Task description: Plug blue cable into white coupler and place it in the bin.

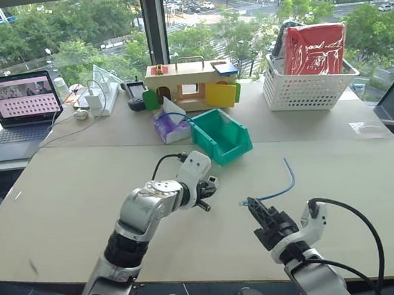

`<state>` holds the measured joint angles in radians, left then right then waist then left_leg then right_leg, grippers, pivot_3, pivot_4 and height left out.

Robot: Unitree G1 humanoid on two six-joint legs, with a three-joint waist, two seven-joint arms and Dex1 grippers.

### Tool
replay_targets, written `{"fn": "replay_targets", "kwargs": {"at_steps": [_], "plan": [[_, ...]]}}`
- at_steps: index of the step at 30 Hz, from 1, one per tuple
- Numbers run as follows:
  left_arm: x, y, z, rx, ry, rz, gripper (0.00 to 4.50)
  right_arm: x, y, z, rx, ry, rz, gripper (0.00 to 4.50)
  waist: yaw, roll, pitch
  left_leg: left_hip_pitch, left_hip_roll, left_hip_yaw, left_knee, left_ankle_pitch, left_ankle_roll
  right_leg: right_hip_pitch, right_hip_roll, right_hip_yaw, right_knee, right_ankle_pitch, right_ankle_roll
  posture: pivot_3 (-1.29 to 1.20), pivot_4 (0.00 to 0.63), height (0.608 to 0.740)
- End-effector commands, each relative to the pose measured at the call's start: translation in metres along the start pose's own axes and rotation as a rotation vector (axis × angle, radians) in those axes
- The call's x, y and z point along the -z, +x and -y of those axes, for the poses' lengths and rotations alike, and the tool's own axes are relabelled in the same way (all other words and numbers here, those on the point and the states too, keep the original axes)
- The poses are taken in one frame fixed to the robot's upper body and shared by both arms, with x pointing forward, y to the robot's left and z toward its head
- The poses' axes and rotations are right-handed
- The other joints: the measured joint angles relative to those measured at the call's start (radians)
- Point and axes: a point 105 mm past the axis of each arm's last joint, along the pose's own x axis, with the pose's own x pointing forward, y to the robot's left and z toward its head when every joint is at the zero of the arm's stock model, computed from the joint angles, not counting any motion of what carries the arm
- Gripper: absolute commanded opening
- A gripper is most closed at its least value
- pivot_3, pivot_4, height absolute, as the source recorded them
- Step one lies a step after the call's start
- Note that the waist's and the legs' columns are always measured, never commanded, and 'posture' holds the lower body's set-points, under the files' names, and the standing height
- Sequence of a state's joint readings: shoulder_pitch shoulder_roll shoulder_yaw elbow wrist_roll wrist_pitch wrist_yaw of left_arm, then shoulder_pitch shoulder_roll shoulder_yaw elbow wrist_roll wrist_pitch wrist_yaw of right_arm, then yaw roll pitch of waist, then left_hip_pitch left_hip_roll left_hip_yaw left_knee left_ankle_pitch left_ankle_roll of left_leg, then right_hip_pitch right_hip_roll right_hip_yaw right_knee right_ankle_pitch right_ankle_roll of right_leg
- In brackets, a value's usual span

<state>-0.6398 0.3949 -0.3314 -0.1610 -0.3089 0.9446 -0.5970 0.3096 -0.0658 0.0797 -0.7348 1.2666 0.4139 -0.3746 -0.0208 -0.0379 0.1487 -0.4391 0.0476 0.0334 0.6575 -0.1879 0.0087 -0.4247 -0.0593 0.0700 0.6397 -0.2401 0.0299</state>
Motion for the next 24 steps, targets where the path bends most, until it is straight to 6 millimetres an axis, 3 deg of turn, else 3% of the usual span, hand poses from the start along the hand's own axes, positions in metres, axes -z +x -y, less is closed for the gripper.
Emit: {"fn": "replay_targets", "kwargs": {"at_steps": [1, 4, 8, 13, 24], "plan": [[-0.007, -0.004, 0.001, 0.159, 0.163, 0.114, 0.62, -0.008, 0.0, -0.007, -0.041, -0.007, 0.029, 0.0, 0.002, 0.0, 0.0, 0.0, 0.0, 0.001, 0.0, 0.0, 0.0, 0.0, 0.0, 0.0, -0.001, 0.0, 0.0, 0.0, 0.15, 0.74], [-0.002, -0.008, 0.011, 0.355, 0.245, 0.163, 0.62, -0.011, 0.002, -0.007, -0.044, -0.017, 0.033, 0.0, 0.005, 0.0, 0.0, -0.001, 0.0, 0.002, 0.0, 0.0, 0.0, 0.0, -0.001, 0.0, -0.002, 0.0, 0.0, 0.0, 0.15, 0.74], [0.024, -0.004, 0.023, 0.517, 0.443, 0.134, 0.62, -0.017, 0.005, -0.007, -0.048, -0.039, 0.046, 0.0, 0.006, 0.0, 0.0, -0.002, 0.0, 0.006, -0.001, 0.0, 0.0, 0.001, -0.001, 0.0, -0.008, 0.001, 0.001, 0.0, 0.15, 0.74], [0.042, 0.001, 0.033, 0.616, 0.549, 0.092, 0.62, -0.019, 0.007, -0.007, -0.048, -0.052, 0.053, 0.0, 0.006, 0.0, 0.0, -0.004, 0.0, 0.007, 0.0, 0.0, 0.0, 0.001, -0.001, 0.0, -0.01, 0.003, 0.004, 0.0, 0.15, 0.74], [0.033, 0.014, 0.016, 0.576, 0.572, 0.052, 0.62, -0.021, 0.011, -0.009, -0.061, -0.052, 0.073, 0.0, 0.004, 0.0, 0.0, -0.004, -0.002, 0.007, 0.002, 0.0, 0.001, 0.003, 0.001, 0.0, -0.009, 0.006, 0.009, 0.0, 0.15, 0.74]]}}
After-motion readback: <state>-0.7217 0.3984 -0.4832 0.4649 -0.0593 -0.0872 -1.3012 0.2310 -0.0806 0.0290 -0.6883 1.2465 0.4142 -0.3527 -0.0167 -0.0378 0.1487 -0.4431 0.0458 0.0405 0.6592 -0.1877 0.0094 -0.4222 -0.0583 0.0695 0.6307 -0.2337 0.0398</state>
